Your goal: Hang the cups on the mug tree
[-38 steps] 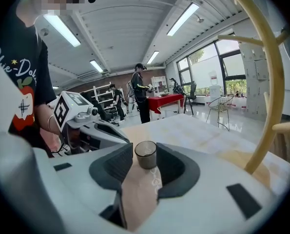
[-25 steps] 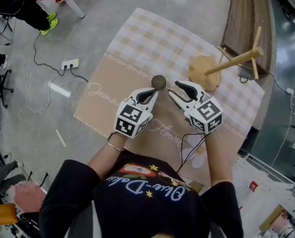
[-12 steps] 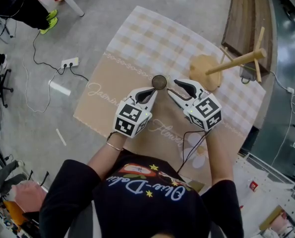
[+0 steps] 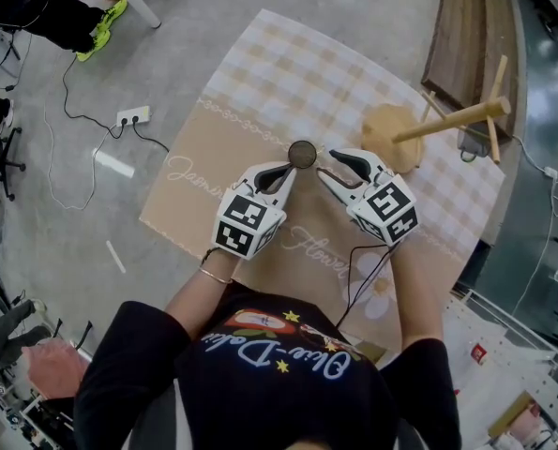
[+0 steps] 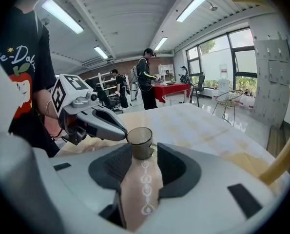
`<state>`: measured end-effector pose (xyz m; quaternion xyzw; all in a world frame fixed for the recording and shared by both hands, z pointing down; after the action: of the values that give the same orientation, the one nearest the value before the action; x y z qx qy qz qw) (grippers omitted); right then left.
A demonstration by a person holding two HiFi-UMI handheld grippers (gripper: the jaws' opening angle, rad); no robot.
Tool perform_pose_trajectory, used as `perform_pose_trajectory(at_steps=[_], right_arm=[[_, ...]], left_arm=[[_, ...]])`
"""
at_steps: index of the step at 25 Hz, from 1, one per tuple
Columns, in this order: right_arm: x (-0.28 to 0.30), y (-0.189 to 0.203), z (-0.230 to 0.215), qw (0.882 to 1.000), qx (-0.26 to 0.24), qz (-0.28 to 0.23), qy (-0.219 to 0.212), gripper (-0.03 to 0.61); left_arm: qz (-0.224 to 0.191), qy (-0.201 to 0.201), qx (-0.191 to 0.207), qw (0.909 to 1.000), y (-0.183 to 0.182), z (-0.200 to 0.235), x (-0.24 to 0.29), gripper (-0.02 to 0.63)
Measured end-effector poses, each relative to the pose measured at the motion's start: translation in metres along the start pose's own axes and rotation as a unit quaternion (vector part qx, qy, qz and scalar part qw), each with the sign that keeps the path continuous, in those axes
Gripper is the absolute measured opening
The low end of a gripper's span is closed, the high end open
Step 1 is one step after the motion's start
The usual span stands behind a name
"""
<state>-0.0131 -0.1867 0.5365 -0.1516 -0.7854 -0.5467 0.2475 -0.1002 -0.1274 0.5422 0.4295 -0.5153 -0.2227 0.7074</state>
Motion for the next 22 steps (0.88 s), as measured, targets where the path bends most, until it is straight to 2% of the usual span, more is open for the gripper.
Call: perform_pose_trajectory(at_steps=[22], right_arm=[[0.020, 0.006, -0.002, 0.999, -0.041, 0.035, 0.006, 0.166]], left_arm=[[0.002, -0.030, 0.000, 0.9995, -0.004, 0.026, 0.000, 0.009]])
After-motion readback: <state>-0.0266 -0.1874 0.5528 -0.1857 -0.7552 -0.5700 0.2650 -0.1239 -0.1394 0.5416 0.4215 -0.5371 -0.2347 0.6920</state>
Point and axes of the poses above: the fingertips, and each gripper's own axes: x forward along the fingers, z to its left, y out of its underside, the point moved 4 cm from there along -x, backward along the fingers, and after that the axes turned 10 degrees about x, right-handed, at the moved point
